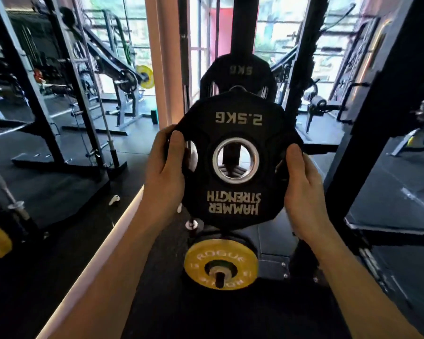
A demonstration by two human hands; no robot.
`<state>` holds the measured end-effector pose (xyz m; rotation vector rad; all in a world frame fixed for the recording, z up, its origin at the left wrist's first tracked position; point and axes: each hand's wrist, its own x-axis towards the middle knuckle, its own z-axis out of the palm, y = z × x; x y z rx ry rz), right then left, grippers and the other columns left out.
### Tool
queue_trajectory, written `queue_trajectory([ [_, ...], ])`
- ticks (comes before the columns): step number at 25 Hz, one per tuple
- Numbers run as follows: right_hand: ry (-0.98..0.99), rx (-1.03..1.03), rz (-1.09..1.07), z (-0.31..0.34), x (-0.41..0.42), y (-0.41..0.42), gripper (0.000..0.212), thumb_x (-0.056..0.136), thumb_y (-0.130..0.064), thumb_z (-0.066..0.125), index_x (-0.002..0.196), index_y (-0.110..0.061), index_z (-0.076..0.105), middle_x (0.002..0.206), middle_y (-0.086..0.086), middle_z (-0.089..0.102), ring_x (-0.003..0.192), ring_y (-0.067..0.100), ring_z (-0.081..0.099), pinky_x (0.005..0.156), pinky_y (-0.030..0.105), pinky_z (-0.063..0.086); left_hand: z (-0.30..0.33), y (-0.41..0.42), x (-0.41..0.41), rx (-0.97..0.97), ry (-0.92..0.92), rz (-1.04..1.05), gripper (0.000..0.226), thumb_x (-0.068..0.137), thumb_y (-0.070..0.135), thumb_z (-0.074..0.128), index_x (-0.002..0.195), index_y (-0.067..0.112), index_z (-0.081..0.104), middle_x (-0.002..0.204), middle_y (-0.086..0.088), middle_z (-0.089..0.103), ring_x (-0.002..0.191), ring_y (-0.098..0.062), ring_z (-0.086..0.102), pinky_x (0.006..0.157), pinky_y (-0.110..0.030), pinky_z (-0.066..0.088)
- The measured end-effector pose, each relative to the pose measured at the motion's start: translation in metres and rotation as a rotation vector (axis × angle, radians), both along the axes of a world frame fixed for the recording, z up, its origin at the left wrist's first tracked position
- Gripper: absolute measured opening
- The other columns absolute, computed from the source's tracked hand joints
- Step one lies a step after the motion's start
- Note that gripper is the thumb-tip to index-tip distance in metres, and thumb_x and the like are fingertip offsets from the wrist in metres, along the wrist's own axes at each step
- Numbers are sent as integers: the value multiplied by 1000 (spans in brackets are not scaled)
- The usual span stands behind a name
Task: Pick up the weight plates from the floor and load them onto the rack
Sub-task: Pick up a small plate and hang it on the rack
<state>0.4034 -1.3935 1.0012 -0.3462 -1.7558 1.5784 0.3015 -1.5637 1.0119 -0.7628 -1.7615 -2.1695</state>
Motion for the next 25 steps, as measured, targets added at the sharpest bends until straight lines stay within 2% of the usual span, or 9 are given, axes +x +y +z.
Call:
queue_trajectory([
  [2,73,23,-30,30,-29,8,44,88,-65,47,88,-24,62,98,17,67,85,17,64,87,51,53,30,11,-35,29,62,-20,18,97,42,45,97,31,59,73,18,57,71,-4,50,76,-29,41],
  [5,151,75,-82,71,-63,20,36,97,-56,43,92,-26,63,92,-2,71,83,6,67,80,36,56,76,25,-73,42,178,-25,17,104,31,42,101,27,58,73,19,56,69,1,50,69,-17,41],
  [8,220,146,-138,113,-93,35,40,92,-64,44,86,-28,61,81,-10,68,83,16,66,87,45,54,122,40,-101,73,267,-55,19,105,30,41,96,27,57,68,17,53,63,0,47,63,-18,39],
  [10,271,188,-169,142,-109,45,40,94,-62,43,84,-28,61,73,-14,64,74,9,63,82,42,54,152,51,-118,102,321,-81,21,104,31,41,90,29,56,66,15,50,62,-3,44,62,-22,37],
  [13,336,273,-199,180,-130,62,45,98,-56,38,99,-18,63,71,-7,59,63,-2,56,70,31,48,191,67,-139,114,416,-98,21,105,31,39,92,26,55,73,5,49,64,-5,44,63,-22,38],
  [16,385,334,-183,221,-151,80,50,98,-56,37,105,-12,60,87,15,62,76,15,64,73,39,54,234,86,-164,156,499,-68,21,105,30,39,92,27,55,73,6,50,63,-3,45,63,-16,39],
  [19,454,397,-210,265,-172,100,44,99,-56,35,91,-18,56,79,1,57,72,11,57,64,32,48,279,106,-188,182,591,-68,20,101,38,40,92,31,56,72,13,51,66,-4,47,67,-24,37],
  [22,487,476,-263,301,-193,122,47,97,-62,33,89,-21,55,82,-2,61,79,15,60,76,40,50,316,119,-206,166,636,-38,19,103,39,39,94,32,55,74,15,54,66,0,50,65,-25,38],
  [25,469,543,-283,326,-214,142,68,84,-80,29,102,-22,60,98,0,69,96,20,66,91,51,52,342,132,-219,174,677,-27,19,103,39,38,93,35,54,73,11,52,63,-2,49,65,-26,40],
])
